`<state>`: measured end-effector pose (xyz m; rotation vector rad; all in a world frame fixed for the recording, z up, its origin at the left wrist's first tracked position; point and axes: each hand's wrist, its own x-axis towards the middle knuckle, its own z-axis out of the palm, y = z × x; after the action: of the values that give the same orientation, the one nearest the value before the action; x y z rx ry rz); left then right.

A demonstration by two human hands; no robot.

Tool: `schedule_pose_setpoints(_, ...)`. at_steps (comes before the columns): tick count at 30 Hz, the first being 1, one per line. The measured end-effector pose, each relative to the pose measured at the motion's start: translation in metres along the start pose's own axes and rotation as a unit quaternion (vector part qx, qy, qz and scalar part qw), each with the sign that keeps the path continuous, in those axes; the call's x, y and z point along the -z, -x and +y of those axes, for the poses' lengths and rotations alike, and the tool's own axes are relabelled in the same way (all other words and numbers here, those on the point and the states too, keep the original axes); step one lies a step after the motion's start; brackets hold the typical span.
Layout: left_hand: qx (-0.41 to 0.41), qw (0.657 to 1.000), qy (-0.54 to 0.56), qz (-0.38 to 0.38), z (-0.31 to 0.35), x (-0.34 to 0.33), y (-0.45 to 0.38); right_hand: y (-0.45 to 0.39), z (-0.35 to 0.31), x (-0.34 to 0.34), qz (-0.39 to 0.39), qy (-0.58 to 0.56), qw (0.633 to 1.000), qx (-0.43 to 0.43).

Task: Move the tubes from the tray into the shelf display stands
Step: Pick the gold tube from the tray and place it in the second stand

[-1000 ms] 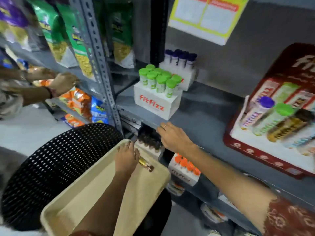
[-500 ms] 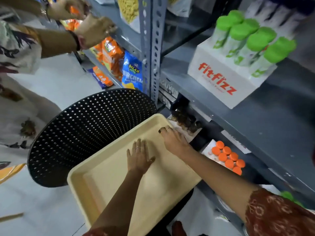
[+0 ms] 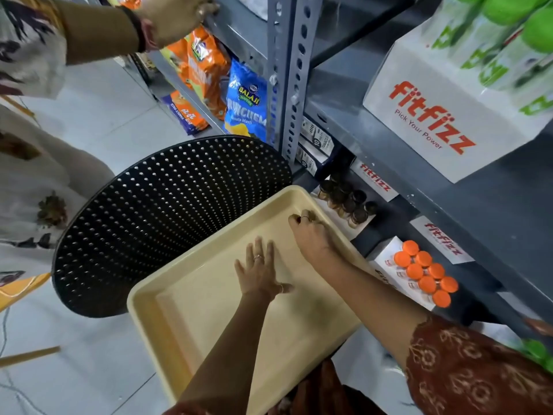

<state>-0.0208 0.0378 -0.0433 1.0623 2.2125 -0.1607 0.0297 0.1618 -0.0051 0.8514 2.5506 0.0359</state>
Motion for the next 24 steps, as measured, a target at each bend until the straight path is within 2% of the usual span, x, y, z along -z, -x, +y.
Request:
schedule_pose_setpoints(6,0.006,1.0,-0.009,-0.004,0.002,0.002,0.0,0.013,0.002,-0.001,-0.007,-0.009,1.0,-0.01)
schedule_pose_setpoints(10,0.013,1.0,-0.021,-0.011,0.008,0.009,0.004,0.022,0.018,0.014,0.02,-0.071,0.996,-0.041)
schedule_pose_setpoints(16,-0.022,0.998,-0.043,0.029,0.024,0.017,0.029,0.051,0.054,0.058,0.009,-0.169,0.979,-0.109)
schedule_pose_setpoints(20,-0.061,0.992,-0.041,0.107,0.045,0.03,0.055,0.091,0.082,0.094,0.025,-0.235,0.959,-0.155)
schedule_pose_setpoints(24,-0.107,0.974,-0.011,0.2,0.077,0.052,0.086,0.143,0.11,0.129,0.096,-0.264,0.944,-0.174)
